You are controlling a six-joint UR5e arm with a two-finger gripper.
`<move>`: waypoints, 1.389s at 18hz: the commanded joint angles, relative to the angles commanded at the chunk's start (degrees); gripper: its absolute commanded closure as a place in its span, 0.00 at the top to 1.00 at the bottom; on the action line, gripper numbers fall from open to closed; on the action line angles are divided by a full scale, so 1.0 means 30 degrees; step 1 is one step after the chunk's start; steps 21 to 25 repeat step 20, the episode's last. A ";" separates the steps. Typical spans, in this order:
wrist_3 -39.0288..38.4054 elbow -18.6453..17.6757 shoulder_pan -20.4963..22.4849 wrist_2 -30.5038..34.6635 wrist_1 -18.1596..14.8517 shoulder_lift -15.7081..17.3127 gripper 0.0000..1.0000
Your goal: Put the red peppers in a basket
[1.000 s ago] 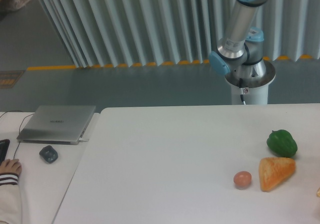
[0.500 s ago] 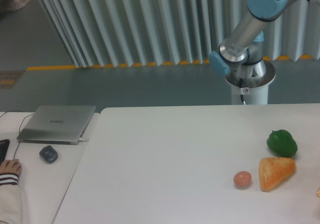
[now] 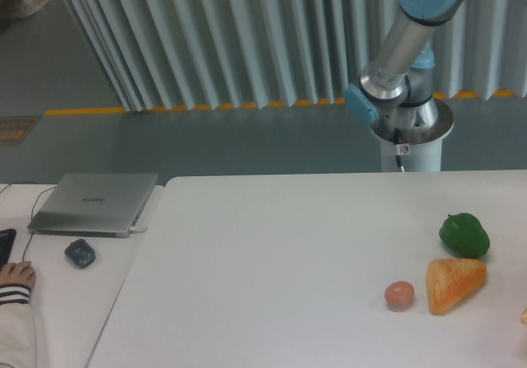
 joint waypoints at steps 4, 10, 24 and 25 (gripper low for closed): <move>-0.0472 0.0058 -0.0441 -0.0498 -0.2814 0.1378 1.00; -0.0151 -0.0643 -0.0999 0.0937 -0.5136 0.2730 1.00; -0.0237 -0.0615 -0.1086 0.1084 -0.4695 0.2818 1.00; -0.0237 -0.0615 -0.1086 0.1084 -0.4695 0.2818 1.00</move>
